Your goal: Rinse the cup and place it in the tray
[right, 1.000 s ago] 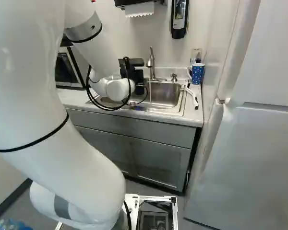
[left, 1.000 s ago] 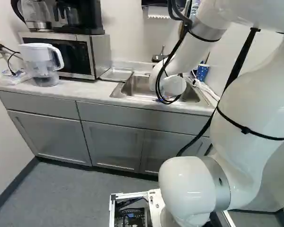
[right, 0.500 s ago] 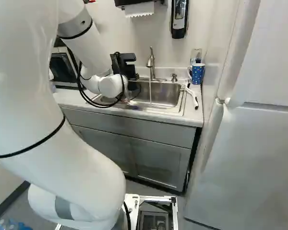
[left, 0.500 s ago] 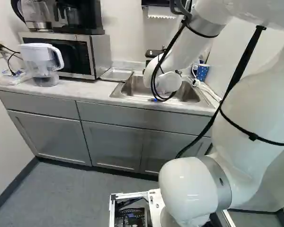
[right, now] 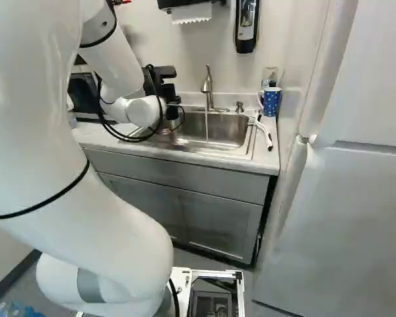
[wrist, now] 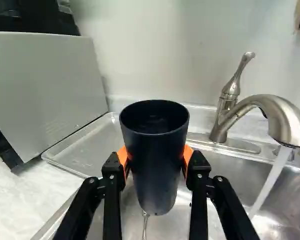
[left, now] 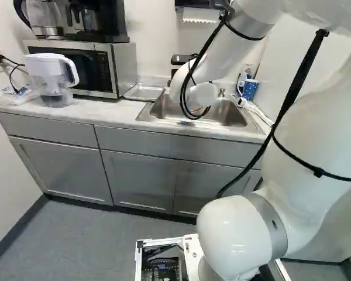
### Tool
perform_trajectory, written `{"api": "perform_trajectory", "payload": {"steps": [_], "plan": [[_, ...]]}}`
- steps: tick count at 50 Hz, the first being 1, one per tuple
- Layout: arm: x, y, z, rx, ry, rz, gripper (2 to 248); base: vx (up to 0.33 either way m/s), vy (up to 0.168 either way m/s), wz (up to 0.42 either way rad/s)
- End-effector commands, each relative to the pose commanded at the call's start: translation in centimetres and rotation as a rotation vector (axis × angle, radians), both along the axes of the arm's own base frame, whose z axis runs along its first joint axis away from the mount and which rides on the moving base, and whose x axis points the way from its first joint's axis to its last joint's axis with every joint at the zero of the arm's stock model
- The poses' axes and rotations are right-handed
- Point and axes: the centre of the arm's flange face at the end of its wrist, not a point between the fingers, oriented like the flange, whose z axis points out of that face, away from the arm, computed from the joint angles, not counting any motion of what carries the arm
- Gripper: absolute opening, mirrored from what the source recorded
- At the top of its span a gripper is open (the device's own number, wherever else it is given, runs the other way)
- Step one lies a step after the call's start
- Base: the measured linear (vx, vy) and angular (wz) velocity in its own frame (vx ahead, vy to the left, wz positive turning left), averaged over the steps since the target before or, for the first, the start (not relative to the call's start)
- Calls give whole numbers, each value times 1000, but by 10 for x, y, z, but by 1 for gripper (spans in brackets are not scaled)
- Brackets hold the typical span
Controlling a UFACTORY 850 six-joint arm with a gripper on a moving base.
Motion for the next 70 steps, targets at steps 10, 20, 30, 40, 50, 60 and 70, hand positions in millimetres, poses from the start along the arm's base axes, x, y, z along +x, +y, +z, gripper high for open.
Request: {"api": "perform_trajectory", "payload": {"steps": [10, 20, 30, 40, 50, 60, 70], "plan": [[5, 15, 8, -1, 11, 29, 123, 0, 0, 0], [9, 29, 16, -3, 19, 58, 123, 0, 0, 0], [15, 43, 18, -3, 17, 83, 123, 0, 0, 0], [16, 45, 18, 21, 21, 83, 123, 0, 0, 0], [16, 45, 18, 111, 35, 68, 123, 0, 0, 0], [16, 45, 18, 212, 52, 51, 123, 0, 0, 0], [16, 45, 18, 315, 68, 33, 123, 0, 0, 0]]}}
